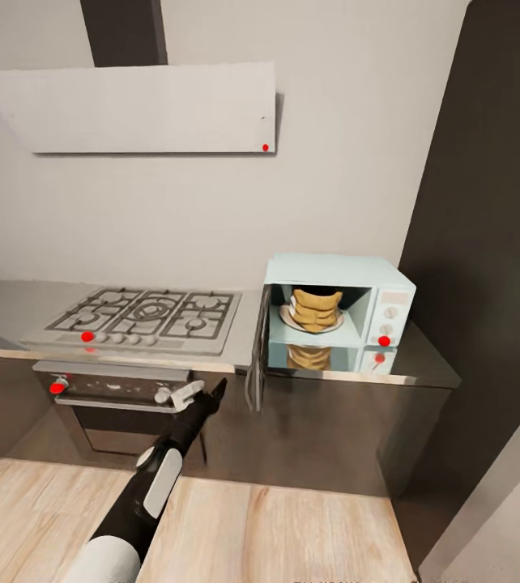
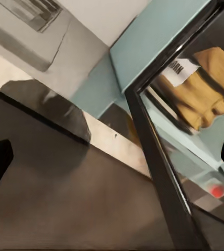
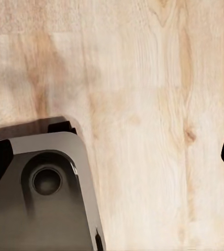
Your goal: In the kitchen, take the popcorn bag from the countertop, put it into the microwave, and heat it until the popcorn is cooked so the cooked popcorn ends up inside the bag.
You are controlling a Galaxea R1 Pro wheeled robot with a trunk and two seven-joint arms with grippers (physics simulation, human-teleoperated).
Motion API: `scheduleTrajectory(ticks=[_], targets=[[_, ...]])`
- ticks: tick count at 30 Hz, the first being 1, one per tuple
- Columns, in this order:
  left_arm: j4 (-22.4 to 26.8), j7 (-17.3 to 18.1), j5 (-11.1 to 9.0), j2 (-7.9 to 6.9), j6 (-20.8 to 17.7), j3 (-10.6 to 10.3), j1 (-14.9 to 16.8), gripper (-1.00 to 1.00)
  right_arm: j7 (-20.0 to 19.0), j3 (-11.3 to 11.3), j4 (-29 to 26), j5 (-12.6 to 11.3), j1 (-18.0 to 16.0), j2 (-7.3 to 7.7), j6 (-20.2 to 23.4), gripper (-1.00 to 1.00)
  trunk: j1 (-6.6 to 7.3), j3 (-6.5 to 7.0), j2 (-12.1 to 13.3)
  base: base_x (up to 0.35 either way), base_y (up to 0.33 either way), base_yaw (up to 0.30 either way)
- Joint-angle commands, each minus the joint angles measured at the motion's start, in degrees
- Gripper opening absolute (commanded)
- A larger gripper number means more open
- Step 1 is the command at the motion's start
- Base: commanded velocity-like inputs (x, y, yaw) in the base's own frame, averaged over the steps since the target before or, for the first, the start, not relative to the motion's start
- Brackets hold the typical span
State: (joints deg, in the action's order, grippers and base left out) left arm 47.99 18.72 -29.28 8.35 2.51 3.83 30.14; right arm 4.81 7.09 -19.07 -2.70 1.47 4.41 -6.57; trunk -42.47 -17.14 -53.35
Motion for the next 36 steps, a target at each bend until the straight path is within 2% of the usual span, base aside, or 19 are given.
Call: scheduleTrajectory(ticks=[1, 5, 14, 18, 22, 36], targets=[[-0.11, 0.14, -0.02, 0.16, -0.1, 0.16, 0.14, 1.0, 0.02, 0.03, -0.09, -0.29, 0.03, -0.01, -0.11, 1.0, -0.01, -0.06, -0.05, 0.0, 0.0, -0.251], [-0.1, -0.32, 0.69, 0.27, -0.13, 0.13, 0.28, 1.0, -0.05, 0.03, -0.09, -0.29, 0.03, -0.01, -0.11, 1.0, -0.01, -0.06, -0.05, 0.0, 0.0, -0.062], [0.26, -0.35, 0.48, 0.16, -0.25, 0.13, 0.52, 1.0, -0.06, -0.1, 0.13, -0.29, 0.03, -0.01, -0.11, 1.0, -0.01, -0.06, -0.05, 0.071, 0.003, -0.003], [-0.2, -0.37, 0.67, 0.25, -0.26, 0.14, 1.17, 1.0, -0.07, -0.06, 4.29, -0.04, 0.03, 0.08, -0.84, 1.0, -0.01, -0.06, -0.05, 0.081, 0.001, 0.0], [-0.44, -0.36, 0.79, 0.39, -0.21, 0.2, 1.46, 1.0, -0.21, -0.06, 4.98, -0.16, 0.03, 0.15, -2.25, 1.0, -0.01, -0.06, -0.05, 0.047, 0.0, -0.001], [-0.35, -0.36, 0.75, 0.51, -0.14, 0.28, 1.5, 1.0, -0.33, -0.06, 5.19, -0.2, 0.03, 0.08, -2.38, 1.0, -0.01, 0.34, -0.05, 0.002, 0.0, -0.244]])
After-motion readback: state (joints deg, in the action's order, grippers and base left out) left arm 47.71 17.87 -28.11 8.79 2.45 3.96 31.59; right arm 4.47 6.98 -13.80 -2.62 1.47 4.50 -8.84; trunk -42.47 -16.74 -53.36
